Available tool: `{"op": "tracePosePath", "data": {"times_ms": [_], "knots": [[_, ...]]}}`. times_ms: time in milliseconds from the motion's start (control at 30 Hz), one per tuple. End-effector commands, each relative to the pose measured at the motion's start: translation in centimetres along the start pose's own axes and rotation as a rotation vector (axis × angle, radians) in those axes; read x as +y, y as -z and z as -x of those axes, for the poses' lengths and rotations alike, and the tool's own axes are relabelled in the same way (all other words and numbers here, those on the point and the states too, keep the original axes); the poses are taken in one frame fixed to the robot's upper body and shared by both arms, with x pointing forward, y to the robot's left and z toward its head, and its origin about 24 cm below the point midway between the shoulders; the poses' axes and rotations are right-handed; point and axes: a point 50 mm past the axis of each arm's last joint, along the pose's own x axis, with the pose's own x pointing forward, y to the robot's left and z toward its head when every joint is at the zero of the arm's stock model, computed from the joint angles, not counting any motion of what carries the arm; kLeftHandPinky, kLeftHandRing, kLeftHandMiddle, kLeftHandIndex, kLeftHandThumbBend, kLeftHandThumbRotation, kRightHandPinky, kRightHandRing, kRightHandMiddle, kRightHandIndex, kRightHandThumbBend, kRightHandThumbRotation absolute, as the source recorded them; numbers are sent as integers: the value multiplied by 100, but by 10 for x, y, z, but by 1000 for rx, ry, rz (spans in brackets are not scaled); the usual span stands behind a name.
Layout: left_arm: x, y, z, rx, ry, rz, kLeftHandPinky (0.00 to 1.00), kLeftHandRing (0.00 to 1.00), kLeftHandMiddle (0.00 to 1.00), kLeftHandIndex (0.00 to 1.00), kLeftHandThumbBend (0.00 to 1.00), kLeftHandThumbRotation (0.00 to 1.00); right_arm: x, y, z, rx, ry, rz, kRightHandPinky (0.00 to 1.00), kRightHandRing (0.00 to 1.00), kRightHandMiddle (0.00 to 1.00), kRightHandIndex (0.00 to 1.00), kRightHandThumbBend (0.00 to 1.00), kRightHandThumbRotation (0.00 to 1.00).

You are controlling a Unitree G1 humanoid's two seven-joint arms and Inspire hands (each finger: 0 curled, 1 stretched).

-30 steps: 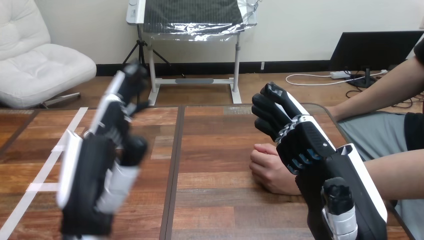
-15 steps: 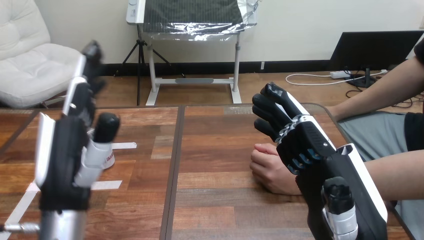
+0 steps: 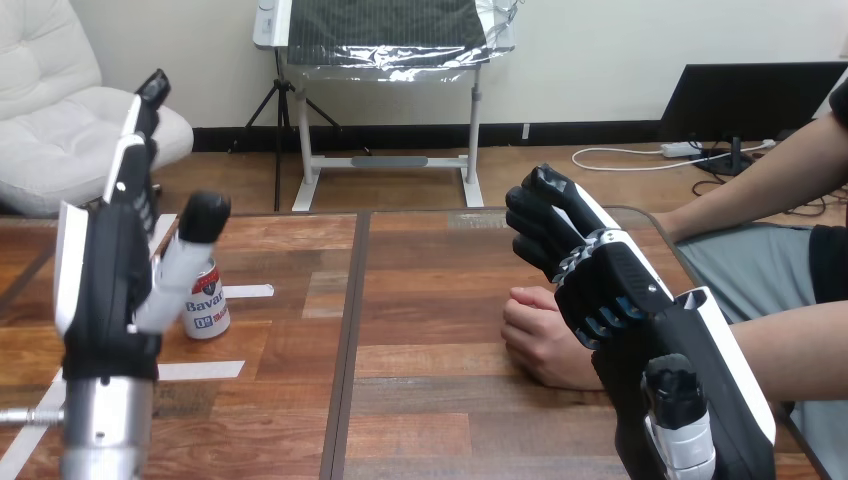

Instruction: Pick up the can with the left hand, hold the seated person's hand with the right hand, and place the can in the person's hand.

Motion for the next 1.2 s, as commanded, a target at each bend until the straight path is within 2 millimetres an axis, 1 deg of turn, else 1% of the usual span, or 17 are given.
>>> {"op": "tracePosePath", "data": {"times_ms": [0, 100, 333, 500, 800, 1167], "knots": [[4, 1, -26, -21, -2, -41, 100, 100, 98, 95, 92, 88, -2, -11, -8, -85, 9, -6, 96, 94, 92, 93, 94, 91], [6, 7, -31, -3, 0, -67, 100, 100, 99, 95, 92, 88, -2, -11, -8, -85, 9, -9, 96, 95, 92, 93, 94, 91], [11, 19, -45, 41, 3, -142, 100, 100, 100, 97, 88, 88, -3, -12, -8, -87, 13, -2, 96, 95, 93, 93, 96, 91], [14, 28, -53, 92, 0, -182, 97, 99, 99, 96, 85, 86, -4, -12, -8, -87, 14, 1, 96, 95, 93, 93, 97, 91], [17, 44, -66, 174, 19, -218, 96, 99, 99, 96, 82, 82, -6, -12, -8, -94, 14, 9, 95, 95, 93, 93, 95, 91], [21, 59, -78, 255, 47, -270, 93, 99, 100, 97, 78, 80, -7, -13, -8, -101, 13, 16, 91, 94, 93, 93, 95, 90]]}}
